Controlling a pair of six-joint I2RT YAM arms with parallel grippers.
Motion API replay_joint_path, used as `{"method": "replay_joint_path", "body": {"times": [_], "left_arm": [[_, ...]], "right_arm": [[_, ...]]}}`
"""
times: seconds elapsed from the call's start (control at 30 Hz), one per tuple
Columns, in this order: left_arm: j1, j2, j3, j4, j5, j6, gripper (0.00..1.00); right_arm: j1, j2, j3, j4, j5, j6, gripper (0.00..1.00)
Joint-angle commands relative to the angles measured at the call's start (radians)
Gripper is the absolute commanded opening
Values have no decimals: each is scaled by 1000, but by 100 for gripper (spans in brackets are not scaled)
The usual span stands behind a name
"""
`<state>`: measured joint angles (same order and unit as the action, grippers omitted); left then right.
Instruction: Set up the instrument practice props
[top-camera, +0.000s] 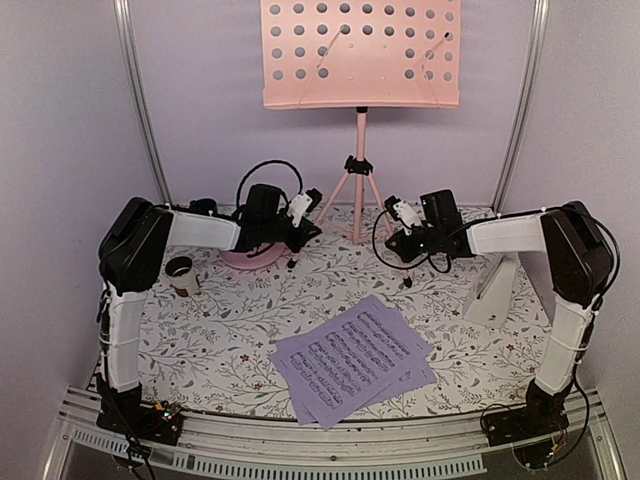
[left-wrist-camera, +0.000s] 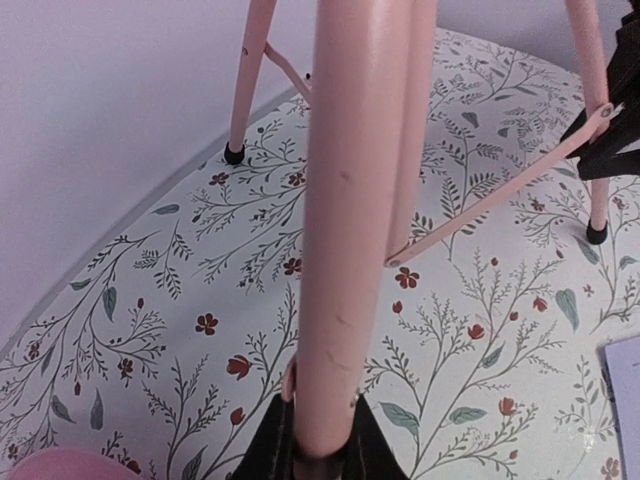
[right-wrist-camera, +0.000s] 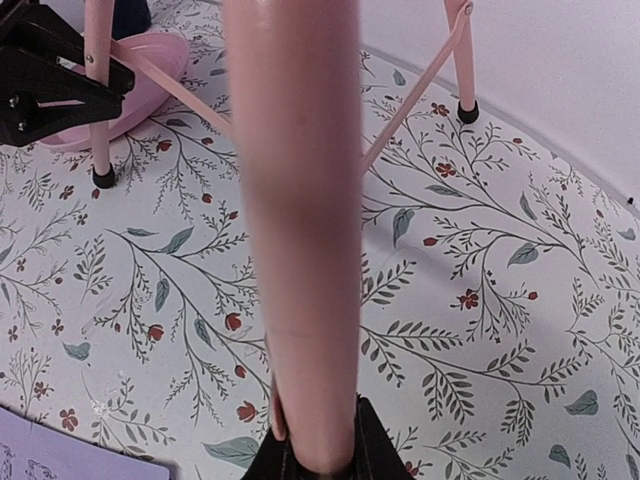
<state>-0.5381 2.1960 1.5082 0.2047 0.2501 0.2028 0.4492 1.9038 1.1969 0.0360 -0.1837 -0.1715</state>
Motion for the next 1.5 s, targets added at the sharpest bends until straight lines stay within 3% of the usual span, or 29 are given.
{"method": "replay_joint_path", "body": {"times": [0.0, 0.8, 1.13, 1.2, 1.27, 1.47], "left_arm": [[60, -26, -49, -96, -57, -103, 0], [24, -59, -86, -94, -67, -97, 0], [21, -97, -108, -100, -69, -106, 23], [18, -118, -127, -89, -62, -106, 32], [13, -142, -149, -75, -48, -106, 43], [2, -265, -263, -22, -68, -131, 67]], "right_arm": [[14, -24, -99, -215, 17, 104, 0], [86, -55, -116, -206, 46, 156, 3], [86, -94, -115, -209, 10, 165, 18], [86, -107, -112, -213, 3, 167, 30], [87, -123, -106, -219, -11, 167, 49], [85, -217, -112, -217, -47, 217, 83]]}}
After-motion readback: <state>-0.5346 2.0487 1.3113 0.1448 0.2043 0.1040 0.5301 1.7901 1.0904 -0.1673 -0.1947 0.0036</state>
